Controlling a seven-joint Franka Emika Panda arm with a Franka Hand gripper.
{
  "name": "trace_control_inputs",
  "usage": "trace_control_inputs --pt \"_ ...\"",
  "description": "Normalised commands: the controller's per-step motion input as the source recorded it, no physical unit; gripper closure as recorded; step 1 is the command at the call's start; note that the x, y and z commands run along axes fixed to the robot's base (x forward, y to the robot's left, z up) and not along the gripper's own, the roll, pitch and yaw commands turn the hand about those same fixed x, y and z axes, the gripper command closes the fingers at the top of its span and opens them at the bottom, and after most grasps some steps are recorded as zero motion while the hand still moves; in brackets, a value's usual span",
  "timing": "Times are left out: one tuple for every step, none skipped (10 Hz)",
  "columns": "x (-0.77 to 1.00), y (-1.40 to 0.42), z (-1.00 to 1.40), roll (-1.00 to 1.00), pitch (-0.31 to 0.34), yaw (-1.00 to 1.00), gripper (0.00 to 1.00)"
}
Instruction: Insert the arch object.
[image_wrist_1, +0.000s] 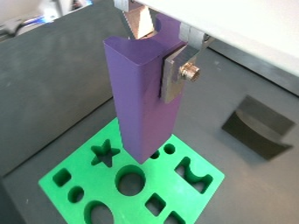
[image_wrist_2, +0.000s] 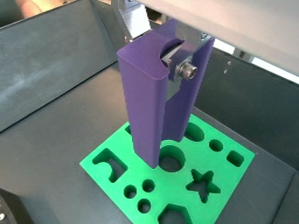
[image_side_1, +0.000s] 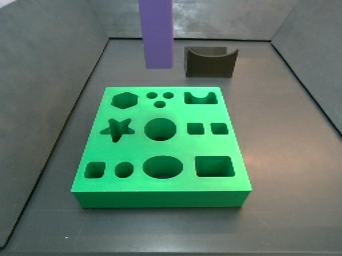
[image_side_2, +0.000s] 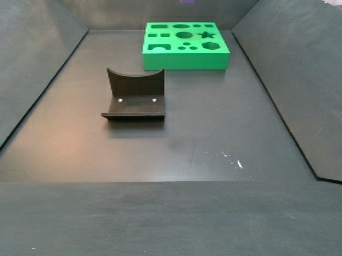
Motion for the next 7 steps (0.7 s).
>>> trace_control_inputs --pt "0.02 0.00 -0.18 0.12 -0.046 -1.00 1.00" --pt "0.11 0.00 -0.23 0.14 -0.066 -0.97 1.00" --pt "0.11 0.00 -0.20 0.13 -0.073 -0.98 1.00" --pt "0.10 0.00 -0.19 0.13 -0.077 -0.99 1.00" --pt "0.09 0.00 -0.20 0.13 -0.076 -0.99 1.00" --pt "0.14 0.00 -0.21 0.13 -0.051 -0.96 1.00" --pt "0.32 0.08 -0.22 0.16 -0.009 -0.83 1.00"
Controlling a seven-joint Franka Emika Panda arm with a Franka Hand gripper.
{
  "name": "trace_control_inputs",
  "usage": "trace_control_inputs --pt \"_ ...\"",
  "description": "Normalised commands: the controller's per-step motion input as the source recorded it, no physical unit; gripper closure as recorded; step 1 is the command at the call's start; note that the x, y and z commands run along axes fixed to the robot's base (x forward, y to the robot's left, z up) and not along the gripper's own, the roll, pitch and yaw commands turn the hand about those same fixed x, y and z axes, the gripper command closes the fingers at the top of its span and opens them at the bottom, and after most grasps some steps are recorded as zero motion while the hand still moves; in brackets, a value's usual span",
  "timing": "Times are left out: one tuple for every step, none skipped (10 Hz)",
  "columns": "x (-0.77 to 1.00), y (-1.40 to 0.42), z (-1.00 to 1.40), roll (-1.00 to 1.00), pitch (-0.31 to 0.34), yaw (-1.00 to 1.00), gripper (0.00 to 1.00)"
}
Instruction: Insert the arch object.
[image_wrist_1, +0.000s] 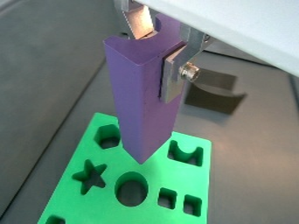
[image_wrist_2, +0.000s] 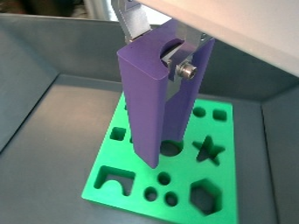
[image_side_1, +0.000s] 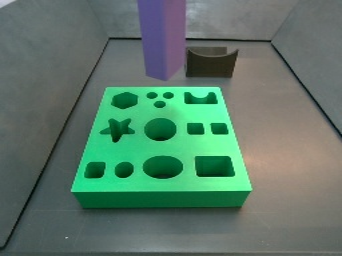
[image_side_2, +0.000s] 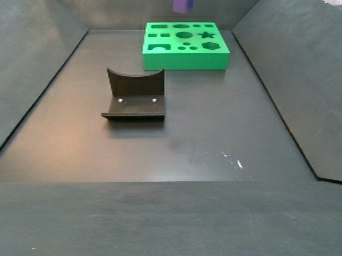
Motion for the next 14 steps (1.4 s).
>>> trace_control_inputs --pt "0.33 0.08 -0.21 0.15 -0.010 -0.83 1.00" --pt "0.49 0.12 -0.23 0.19 0.000 -0.70 1.00" --pt "0.61 0.14 -0.25 0.21 0.000 -0.62 1.00" --pt "0.63 0.15 -0.27 0.22 0.000 -0.59 1.00" --pt "0.61 0.16 -0.24 0.19 0.000 -0.62 1.00" --pt "0.51 0.19 -0.11 0.09 -0.006 -0.71 1.00" --pt "0.48 0.20 -0.08 0.07 -0.011 -0.73 1.00" --pt "0.47 0.20 -0.09 0.07 -0.010 -0.74 1.00" --pt "0.43 0.20 -0.09 0.07 -0.013 -0.76 1.00" --pt "0.30 0.15 -0.06 0.04 -0.020 -0.85 1.00" --pt "0.24 0.12 -0.06 0.04 -0.019 -0.90 1.00" --pt "0.19 0.08 -0.12 0.07 -0.017 -0.92 1.00" --pt "0.12 0.00 -0.22 0.11 -0.013 -0.93 1.00" --pt "0.01 -0.02 -0.19 0.13 0.000 -0.89 1.00"
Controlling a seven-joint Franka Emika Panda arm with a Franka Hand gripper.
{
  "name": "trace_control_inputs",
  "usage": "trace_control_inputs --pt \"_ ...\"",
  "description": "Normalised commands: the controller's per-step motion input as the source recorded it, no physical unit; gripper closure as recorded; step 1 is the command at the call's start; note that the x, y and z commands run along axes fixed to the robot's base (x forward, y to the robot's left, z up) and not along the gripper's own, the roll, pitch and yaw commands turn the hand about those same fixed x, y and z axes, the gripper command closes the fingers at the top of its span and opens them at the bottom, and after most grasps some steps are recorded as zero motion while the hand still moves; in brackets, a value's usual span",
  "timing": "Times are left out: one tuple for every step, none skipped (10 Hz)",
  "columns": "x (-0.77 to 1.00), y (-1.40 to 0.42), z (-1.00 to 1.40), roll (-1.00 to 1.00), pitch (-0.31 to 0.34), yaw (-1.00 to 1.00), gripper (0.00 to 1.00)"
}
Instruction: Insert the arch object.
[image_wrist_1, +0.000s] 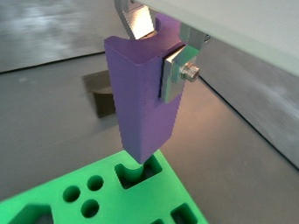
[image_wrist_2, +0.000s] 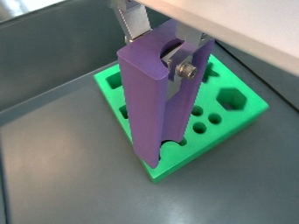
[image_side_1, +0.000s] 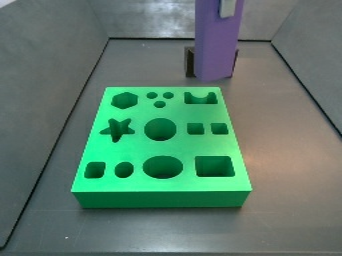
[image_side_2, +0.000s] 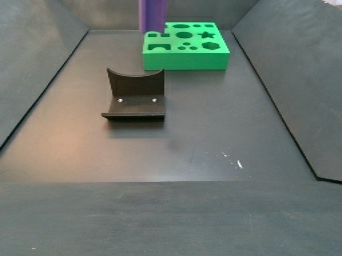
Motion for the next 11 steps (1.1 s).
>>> trace_control_inputs --pt "0.00 -0.14 -0.23 0.11 0.000 -0.92 1.00" --pt "0.05 -0.15 -0.22 0.04 0.003 -0.83 1.00" --pt "0.00 -0.22 -0.20 0.04 0.014 -0.62 1.00" --pt "0.00 -0.09 -0.26 0.00 0.006 -0.34 1.00" --pt "0.00 0.02 -0.05 0.03 0.000 -0.02 1.00" --pt "0.00 0.01 -0.06 0.02 0.000 0.00 1.00" --pt "-0.10 0.00 -0.30 -0.09 -0.061 0.00 1.00" --pt "-0.12 0.00 -0.27 -0.19 -0.017 0.00 1.00" --pt "-0.13 0.00 -0.26 -0.18 -0.010 0.00 1.00" --pt "-0.18 0.00 -0.26 -0.13 -0.030 0.00 1.00" --pt "-0.17 0.04 -0.20 -0.14 -0.016 0.00 1.00"
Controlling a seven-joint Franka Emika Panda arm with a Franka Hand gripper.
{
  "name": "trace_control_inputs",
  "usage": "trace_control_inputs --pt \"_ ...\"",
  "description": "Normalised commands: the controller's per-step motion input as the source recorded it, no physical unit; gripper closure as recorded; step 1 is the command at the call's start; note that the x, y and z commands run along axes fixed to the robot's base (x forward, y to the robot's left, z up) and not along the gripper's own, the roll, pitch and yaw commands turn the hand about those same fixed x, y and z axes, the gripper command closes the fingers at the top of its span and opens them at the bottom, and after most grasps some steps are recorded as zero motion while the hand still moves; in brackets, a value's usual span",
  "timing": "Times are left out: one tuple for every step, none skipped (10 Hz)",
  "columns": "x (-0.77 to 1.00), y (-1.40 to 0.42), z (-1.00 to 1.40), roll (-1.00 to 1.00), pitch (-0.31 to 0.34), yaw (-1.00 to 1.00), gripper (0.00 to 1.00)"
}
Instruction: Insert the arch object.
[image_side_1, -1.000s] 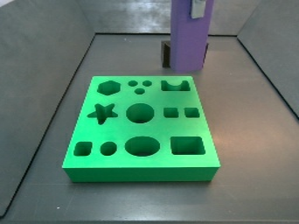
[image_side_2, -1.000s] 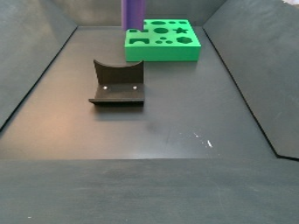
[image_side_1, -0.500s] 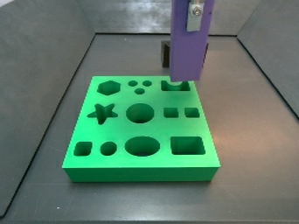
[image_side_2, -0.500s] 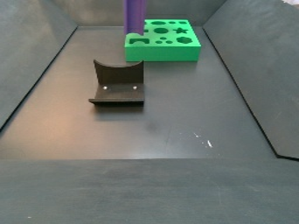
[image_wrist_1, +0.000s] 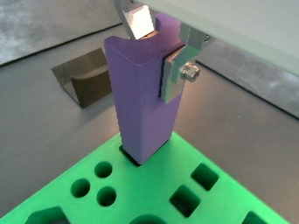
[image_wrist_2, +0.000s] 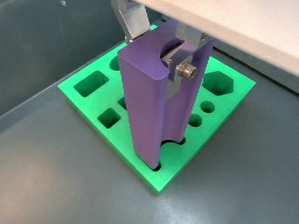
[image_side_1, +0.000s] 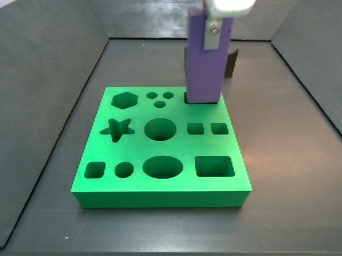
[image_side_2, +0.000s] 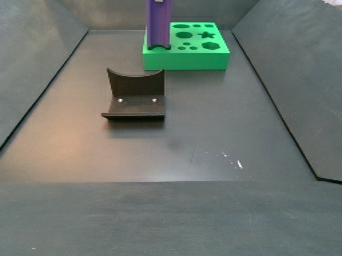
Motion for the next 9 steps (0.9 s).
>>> trace_control_inputs --pt "-0.12 0.05 -0.12 -0.12 0.000 0.00 1.00" --pt "0.00 0.06 -0.11 -0.07 0.000 0.00 1.00" --pt "0.03 0.05 -0.11 -0.01 0.003 0.00 1.00" --pt "0.26 0.00 -0.16 -0.03 0.021 -0.01 1.00" --pt "0.27 0.00 -0.18 -0.02 0.027 -0.03 1.00" --pt "0.05 0.00 -0.16 -0.03 0.000 -0.02 1.00" --pt "0.00 0.00 -0.16 -0.07 0.000 -0.02 1.00" --pt "0.00 0.00 -0.18 -0.07 0.000 -0.01 1.00" --pt "0.00 0.00 -0.24 -0.05 0.000 -0.01 1.00"
